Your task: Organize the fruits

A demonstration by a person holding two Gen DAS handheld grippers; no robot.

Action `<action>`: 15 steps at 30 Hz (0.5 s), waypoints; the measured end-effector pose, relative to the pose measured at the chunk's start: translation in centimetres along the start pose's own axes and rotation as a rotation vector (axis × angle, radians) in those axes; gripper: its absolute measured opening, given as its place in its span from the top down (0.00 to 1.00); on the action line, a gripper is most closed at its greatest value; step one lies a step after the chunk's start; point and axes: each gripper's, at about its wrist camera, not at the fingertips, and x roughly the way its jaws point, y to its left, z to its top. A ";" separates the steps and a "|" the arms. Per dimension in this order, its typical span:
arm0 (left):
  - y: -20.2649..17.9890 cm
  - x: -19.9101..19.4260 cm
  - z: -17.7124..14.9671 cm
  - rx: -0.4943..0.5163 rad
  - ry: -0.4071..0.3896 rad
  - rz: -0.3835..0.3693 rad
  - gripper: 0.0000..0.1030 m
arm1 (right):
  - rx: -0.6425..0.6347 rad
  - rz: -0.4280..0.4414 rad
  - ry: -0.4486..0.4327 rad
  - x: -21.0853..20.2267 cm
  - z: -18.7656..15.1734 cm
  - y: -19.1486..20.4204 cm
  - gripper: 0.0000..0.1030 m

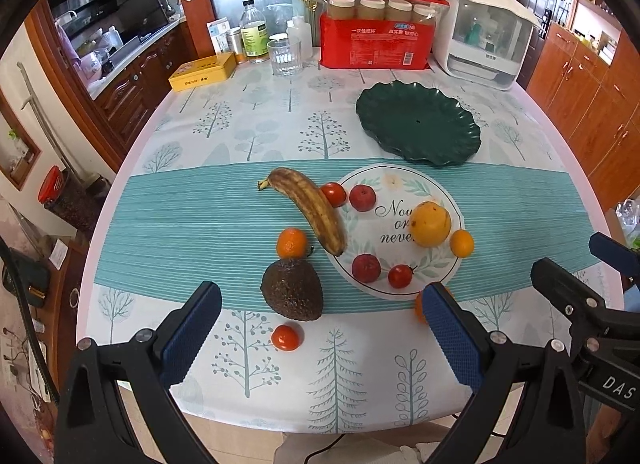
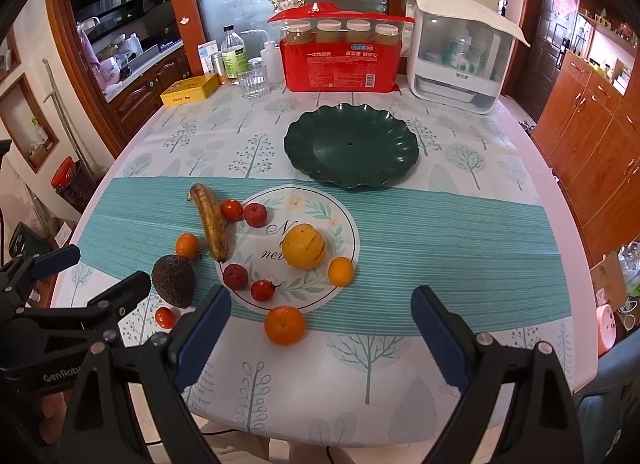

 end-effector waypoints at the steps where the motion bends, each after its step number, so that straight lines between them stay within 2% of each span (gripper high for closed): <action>1: 0.0 0.0 0.0 0.000 -0.002 0.000 0.03 | 0.002 0.001 0.002 0.1 0.0 0.0 0.11; 15: 0.4 0.7 -0.4 -0.020 0.016 -0.005 0.03 | -0.001 0.012 0.018 0.4 -0.2 0.0 0.11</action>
